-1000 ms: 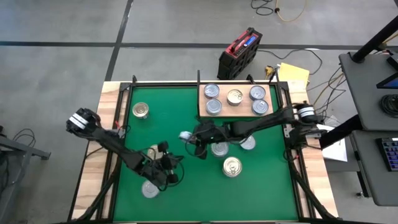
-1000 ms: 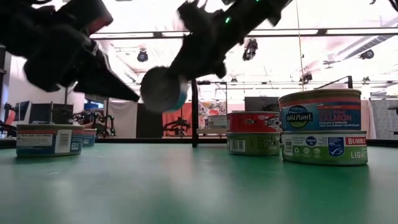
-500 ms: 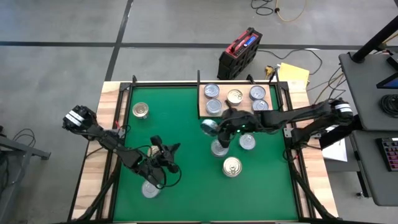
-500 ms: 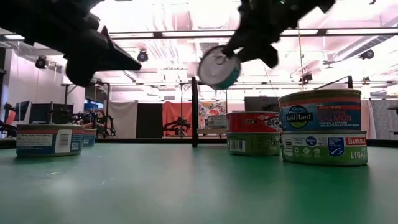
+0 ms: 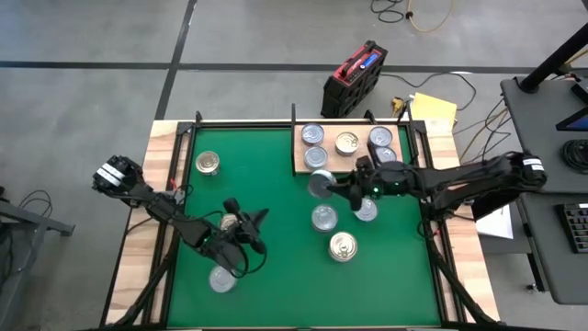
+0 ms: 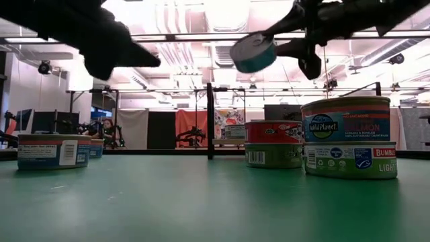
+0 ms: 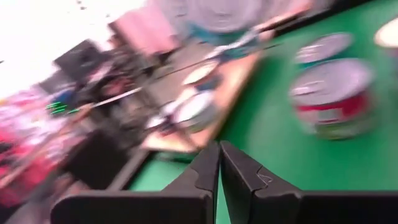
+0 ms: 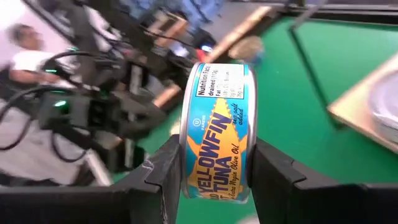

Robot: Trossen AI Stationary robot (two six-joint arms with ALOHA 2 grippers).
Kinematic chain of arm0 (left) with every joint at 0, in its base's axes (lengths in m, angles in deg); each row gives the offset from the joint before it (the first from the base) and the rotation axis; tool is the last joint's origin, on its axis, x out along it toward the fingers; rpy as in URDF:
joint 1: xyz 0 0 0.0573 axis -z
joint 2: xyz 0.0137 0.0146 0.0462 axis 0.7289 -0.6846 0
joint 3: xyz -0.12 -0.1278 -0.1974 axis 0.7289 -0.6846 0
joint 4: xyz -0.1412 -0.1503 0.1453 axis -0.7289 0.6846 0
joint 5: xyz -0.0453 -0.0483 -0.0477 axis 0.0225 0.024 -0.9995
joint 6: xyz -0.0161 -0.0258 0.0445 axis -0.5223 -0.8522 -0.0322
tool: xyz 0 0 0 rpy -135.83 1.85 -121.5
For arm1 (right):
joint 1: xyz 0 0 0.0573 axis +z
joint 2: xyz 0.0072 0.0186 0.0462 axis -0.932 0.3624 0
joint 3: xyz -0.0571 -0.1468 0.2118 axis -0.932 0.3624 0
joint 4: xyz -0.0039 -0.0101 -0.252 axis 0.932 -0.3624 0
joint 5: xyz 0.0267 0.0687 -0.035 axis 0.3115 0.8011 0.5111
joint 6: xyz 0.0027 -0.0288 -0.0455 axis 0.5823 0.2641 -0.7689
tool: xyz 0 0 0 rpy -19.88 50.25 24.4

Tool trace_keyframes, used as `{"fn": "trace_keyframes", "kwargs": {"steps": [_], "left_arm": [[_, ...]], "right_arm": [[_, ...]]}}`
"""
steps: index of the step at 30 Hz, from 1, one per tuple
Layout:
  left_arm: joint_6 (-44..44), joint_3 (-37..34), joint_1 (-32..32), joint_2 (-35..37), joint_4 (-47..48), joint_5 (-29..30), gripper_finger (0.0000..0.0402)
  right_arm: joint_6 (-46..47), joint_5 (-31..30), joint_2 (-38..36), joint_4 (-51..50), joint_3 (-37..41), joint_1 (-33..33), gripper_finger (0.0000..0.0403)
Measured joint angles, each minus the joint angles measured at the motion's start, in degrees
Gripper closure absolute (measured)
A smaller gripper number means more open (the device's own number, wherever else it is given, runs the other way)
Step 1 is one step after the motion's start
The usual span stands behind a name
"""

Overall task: Stack canned seafood by type on shelf
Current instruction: Put the green and blue tuna on the shelf

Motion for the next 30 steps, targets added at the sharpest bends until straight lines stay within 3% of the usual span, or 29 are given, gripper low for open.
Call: {"fn": "trace_keyframes", "kwargs": {"steps": [5,8,13,17,22,30], "left_arm": [[17.2,-2.1,-0.6,0.0,-19.8,-24.0,0.0402],[25.6,-5.1,-1.9,0.0,-35.7,-33.4,0.0402],[26.5,-10.1,-6.0,0.0,-56.6,-36.8,0.0402],[20.1,-12.4,-9.9,0.0,-66.1,-43.0,0.0402],[19.3,-12.1,-13.4,0.0,-66.8,-39.9,0.0401],[19.4,-9.1,-14.0,0.0,-61.3,-36.6,0.0363]], "right_arm": [[-0.1,1.3,0.7,11.7,4.3,0.1,0.0265],[-0.4,3.0,2.7,18.8,5.7,1.0,0.0265],[-4.6,3.6,6.6,27.4,5.9,4.3,0.0265],[-8.4,3.1,10.8,36.4,5.9,6.8,0.0265],[-10.3,3.1,17.1,47.3,5.9,8.3,0.0265],[-10.1,-0.1,22.6,50.4,5.9,8.3,0.0265]]}}
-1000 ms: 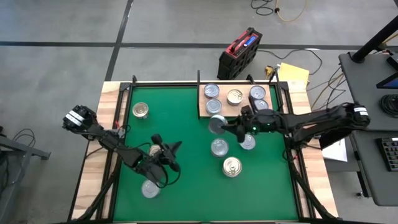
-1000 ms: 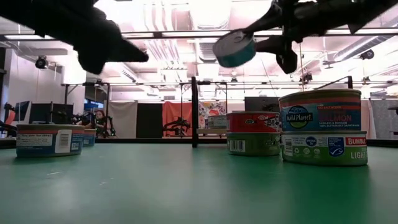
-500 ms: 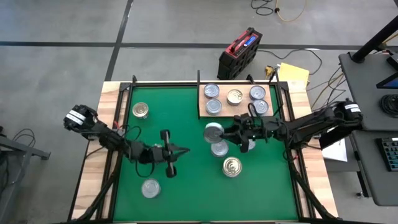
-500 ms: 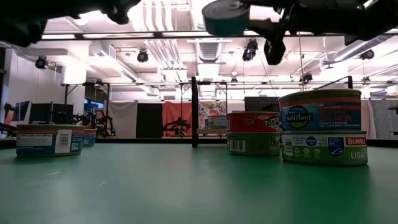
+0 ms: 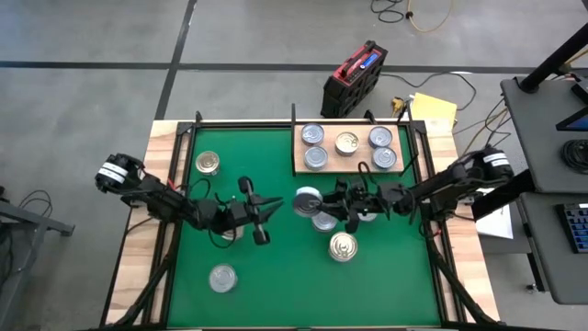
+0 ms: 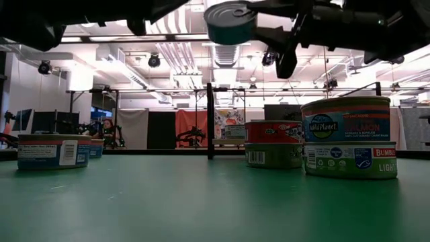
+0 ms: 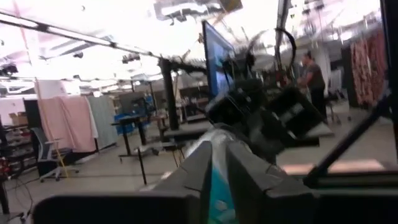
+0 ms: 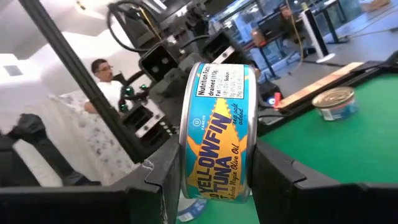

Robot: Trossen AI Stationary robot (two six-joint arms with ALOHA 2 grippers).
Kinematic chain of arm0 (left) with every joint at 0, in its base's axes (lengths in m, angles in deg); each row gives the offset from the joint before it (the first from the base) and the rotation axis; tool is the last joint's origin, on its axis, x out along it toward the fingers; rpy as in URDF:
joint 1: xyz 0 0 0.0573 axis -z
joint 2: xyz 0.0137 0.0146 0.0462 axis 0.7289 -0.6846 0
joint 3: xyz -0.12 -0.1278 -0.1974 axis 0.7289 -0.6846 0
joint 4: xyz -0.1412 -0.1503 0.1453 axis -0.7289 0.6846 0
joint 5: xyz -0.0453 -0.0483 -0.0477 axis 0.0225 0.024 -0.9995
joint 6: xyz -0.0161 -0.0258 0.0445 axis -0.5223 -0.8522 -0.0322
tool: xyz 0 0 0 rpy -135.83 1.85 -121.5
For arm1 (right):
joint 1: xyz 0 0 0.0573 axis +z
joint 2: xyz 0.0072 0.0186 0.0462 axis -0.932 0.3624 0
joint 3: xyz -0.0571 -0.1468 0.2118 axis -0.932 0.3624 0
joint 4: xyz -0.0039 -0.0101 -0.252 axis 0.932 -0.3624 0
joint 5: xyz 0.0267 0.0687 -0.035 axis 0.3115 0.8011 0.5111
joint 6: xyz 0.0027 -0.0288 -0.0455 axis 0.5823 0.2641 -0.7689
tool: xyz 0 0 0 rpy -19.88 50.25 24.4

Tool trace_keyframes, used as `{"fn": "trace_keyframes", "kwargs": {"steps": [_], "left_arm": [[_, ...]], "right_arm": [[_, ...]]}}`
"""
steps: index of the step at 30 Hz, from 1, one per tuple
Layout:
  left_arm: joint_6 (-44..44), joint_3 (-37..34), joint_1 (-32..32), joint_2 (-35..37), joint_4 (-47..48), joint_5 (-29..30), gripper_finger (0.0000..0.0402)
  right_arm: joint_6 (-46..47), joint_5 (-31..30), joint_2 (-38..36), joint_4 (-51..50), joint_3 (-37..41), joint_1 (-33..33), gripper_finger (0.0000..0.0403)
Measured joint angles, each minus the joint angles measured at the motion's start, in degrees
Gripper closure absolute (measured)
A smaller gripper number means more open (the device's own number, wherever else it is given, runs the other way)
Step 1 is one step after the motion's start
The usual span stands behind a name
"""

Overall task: Stack canned seafood by type on shelf
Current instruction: Put the green and blue tuna on the shelf

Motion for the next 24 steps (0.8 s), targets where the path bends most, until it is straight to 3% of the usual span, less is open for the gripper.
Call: {"fn": "trace_keyframes", "kwargs": {"steps": [3,8,13,15,19,24], "left_arm": [[-5.9,1.2,-0.1,0.0,4.2,2.8,0.0327],[-10.0,2.3,-0.1,0.0,12.8,0.8,0.0252],[-13.5,2.6,-0.8,0.1,13.8,0.8,0.0190],[-14.7,2.6,-1.3,0.2,13.8,0.3,0.0177],[-20.1,2.6,-3.7,0.9,14.9,-8.2,0.0170],[-32.1,3.4,-10.2,4.8,26.1,-11.7,0.0175]], "right_arm": [[-0.4,-0.2,0.2,-0.1,0.0,0.0,0.0265],[-2.6,0.1,0.0,0.0,0.0,0.0,0.0265],[-4.1,0.1,0.0,-0.6,0.0,0.0,0.0265],[-4.4,0.1,0.0,-0.7,0.0,0.0,0.0265],[-4.7,0.1,0.0,-1.5,0.0,0.0,0.0265],[-4.8,-0.5,0.0,-2.5,0.0,0.0,0.0265]]}}
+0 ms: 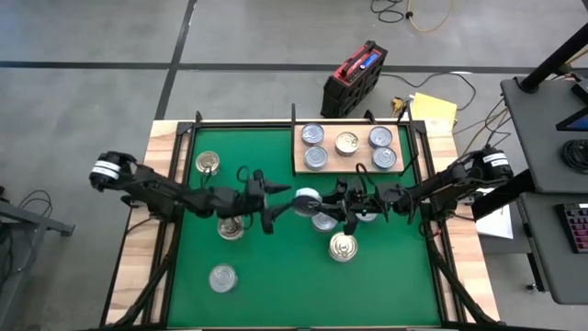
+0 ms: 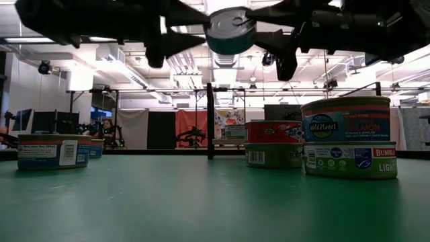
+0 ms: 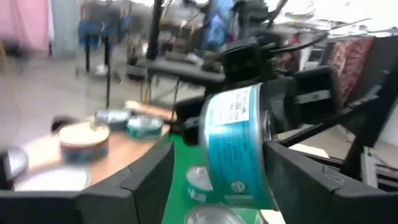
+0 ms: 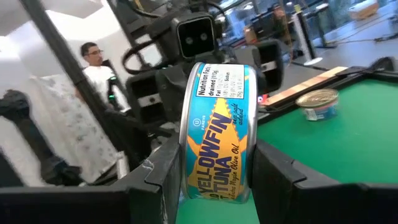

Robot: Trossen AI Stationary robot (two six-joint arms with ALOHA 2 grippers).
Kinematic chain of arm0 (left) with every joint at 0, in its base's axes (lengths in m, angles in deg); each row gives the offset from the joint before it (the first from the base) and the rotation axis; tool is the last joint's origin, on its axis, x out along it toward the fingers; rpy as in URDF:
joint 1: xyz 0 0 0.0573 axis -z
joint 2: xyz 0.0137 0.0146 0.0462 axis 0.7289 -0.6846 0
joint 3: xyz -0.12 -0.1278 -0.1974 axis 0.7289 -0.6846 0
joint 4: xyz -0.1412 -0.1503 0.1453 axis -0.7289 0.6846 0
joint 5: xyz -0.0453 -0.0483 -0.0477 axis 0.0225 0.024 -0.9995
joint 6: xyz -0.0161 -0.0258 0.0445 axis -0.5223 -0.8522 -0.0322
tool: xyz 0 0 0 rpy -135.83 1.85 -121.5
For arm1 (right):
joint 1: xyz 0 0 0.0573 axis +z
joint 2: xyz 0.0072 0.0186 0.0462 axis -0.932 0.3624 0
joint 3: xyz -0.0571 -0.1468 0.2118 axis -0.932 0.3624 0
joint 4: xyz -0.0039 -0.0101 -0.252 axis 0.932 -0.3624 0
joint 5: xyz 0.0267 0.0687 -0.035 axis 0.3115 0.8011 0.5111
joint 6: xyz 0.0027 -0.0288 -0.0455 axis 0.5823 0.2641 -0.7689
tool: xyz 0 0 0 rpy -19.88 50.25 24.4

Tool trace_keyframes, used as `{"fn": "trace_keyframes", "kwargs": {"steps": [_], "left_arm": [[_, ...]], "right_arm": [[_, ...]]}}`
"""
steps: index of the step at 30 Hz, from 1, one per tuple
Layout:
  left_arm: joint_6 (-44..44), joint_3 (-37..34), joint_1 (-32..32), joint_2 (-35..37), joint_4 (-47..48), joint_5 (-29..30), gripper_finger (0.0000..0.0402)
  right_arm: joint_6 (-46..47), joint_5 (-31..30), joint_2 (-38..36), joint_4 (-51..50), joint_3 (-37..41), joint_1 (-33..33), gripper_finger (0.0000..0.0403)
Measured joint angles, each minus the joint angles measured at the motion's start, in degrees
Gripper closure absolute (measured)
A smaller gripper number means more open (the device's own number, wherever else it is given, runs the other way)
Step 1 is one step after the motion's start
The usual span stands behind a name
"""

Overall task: Stack canned seafood by type on shelf
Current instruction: Put the green and blue tuna on the shelf

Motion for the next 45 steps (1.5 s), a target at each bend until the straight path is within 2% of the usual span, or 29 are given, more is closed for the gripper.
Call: {"fn": "trace_keyframes", "kwargs": {"steps": [3,7,9,17,21,24,29,34,36,41,43,45], "left_arm": [[-4.7,0.6,-3.1,1.7,5.6,-3.7,0.0181],[-1.8,1.6,-5.1,1.1,6.3,-19.2,0.0184],[0.0,2.8,-5.2,-0.2,7.1,-22.4,0.0184],[3.5,10.6,-5.9,-5.1,14.0,-21.5,0.0184],[6.0,12.1,-5.9,-5.8,14.2,-21.5,0.0189],[6.4,12.1,-5.8,-5.8,14.2,-21.4,0.0212],[2.1,11.8,-5.7,-5.7,14.0,-22.4,0.0291],[-0.9,11.5,-5.9,-5.6,13.7,-23.0,0.0291],[-2.5,11.4,-5.9,-5.6,13.8,-22.5,0.0291],[-10.7,11.1,-6.5,-5.5,14.7,-21.9,0.0291],[-15.5,10.8,-6.9,-5.2,14.1,-22.0,0.0291],[-19.1,9.9,-7.3,-4.8,13.1,-22.1,0.0291]], "right_arm": [[0.0,-0.6,0.0,-0.2,0.0,-0.1,0.0265],[-0.3,1.1,0.0,0.1,0.0,0.1,0.0265],[-0.5,1.5,0.0,0.0,0.0,0.1,0.0265],[-2.0,1.1,0.0,-1.2,0.0,0.0,0.0265],[-2.4,1.2,0.0,-1.1,0.0,0.1,0.0265],[-3.1,1.2,0.0,-1.2,0.0,0.1,0.0265],[-7.6,2.0,0.0,-1.2,0.0,0.2,0.0266],[-7.8,1.6,0.0,-1.0,0.0,0.3,0.0265],[-7.5,0.6,0.0,-1.0,0.0,0.3,0.0233],[-7.8,-0.1,-0.3,-1.2,0.0,0.3,0.0106],[-8.3,0.3,-1.0,-2.4,0.0,0.3,0.0077],[-9.5,0.6,-2.4,-4.0,0.0,0.3,0.0066]]}}
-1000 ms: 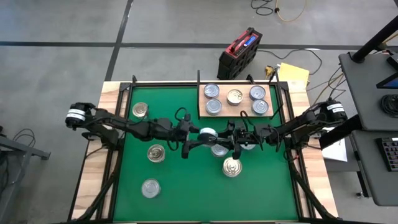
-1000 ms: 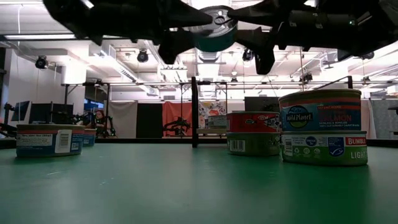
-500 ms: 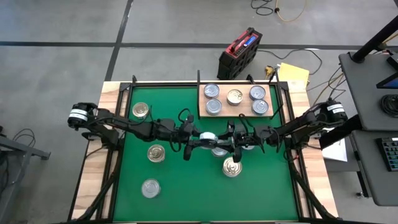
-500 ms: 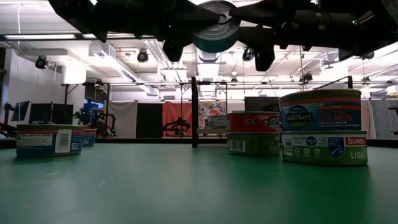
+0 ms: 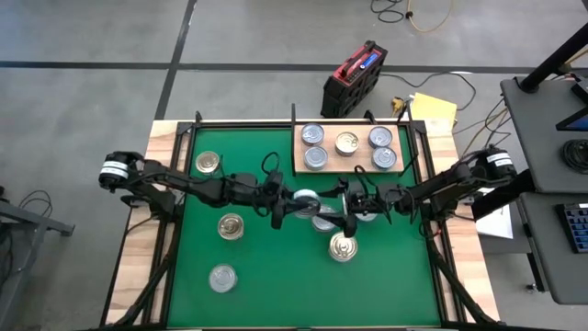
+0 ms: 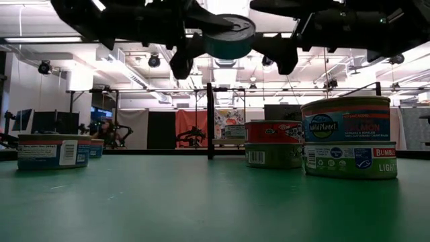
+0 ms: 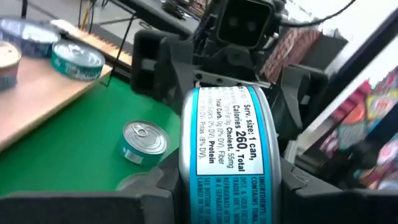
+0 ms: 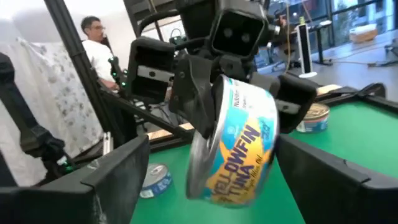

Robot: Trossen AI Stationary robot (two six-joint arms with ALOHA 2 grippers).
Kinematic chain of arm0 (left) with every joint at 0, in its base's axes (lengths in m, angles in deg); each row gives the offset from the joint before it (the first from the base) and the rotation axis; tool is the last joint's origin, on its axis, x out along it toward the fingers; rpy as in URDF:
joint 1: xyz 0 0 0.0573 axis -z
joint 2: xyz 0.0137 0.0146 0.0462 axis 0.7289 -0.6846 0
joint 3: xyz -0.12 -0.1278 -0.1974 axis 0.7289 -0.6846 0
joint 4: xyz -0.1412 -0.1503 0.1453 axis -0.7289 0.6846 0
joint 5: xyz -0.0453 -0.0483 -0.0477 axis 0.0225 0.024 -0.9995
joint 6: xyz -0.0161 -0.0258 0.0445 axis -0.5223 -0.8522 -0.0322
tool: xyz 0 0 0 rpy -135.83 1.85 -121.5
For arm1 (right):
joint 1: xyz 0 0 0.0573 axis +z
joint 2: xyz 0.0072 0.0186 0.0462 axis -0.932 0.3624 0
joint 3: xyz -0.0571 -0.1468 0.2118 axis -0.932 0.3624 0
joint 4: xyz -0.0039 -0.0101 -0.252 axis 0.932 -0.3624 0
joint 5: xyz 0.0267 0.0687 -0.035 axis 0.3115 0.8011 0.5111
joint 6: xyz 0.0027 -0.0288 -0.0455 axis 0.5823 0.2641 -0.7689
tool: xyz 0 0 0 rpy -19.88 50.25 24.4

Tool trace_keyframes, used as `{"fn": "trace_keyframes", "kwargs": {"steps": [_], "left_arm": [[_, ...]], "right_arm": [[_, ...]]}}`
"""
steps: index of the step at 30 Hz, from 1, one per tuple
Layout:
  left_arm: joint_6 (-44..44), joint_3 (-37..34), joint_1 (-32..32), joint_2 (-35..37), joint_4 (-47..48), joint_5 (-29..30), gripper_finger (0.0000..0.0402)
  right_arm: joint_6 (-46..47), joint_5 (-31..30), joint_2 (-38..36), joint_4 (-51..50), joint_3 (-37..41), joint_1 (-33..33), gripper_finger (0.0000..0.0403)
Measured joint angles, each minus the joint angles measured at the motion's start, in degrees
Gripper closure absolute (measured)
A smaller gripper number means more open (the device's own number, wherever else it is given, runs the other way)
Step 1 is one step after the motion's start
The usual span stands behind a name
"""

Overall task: Stack canned seafood by type on shelf
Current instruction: Put the green and blue tuna on the shelf

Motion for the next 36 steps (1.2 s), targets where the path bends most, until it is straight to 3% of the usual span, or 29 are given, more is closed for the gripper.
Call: {"fn": "trace_keyframes", "kwargs": {"steps": [5,8,12,15,23,36], "left_arm": [[-11.1,-5.4,-2.0,1.5,-5.6,-4.7,0.0291],[-20.5,-9.9,-3.3,1.8,-11.5,-8.8,0.0291],[-32.7,-14.5,-3.6,1.8,-21.2,-9.6,0.0291],[-37.0,-16.2,-3.6,1.8,-24.6,-8.5,0.0291],[-40.5,-16.7,-3.7,1.8,-24.1,-7.3,0.0291],[-42.1,-16.6,-3.7,1.5,-23.9,-9.6,0.0291]], "right_arm": [[-5.7,0.3,-5.9,-6.8,0.0,1.1,0.0074],[-14.4,-0.9,-9.0,-12.7,-0.8,3.5,0.0089],[-31.4,-8.7,-9.4,-24.0,-5.6,8.4,0.0109],[-45.3,-16.3,-7.3,-31.0,-10.3,12.2,0.0120],[-71.9,-34.5,1.3,-35.0,-18.8,17.5,0.0143],[-89.7,-45.0,13.8,-33.8,-27.9,17.3,0.0163]]}}
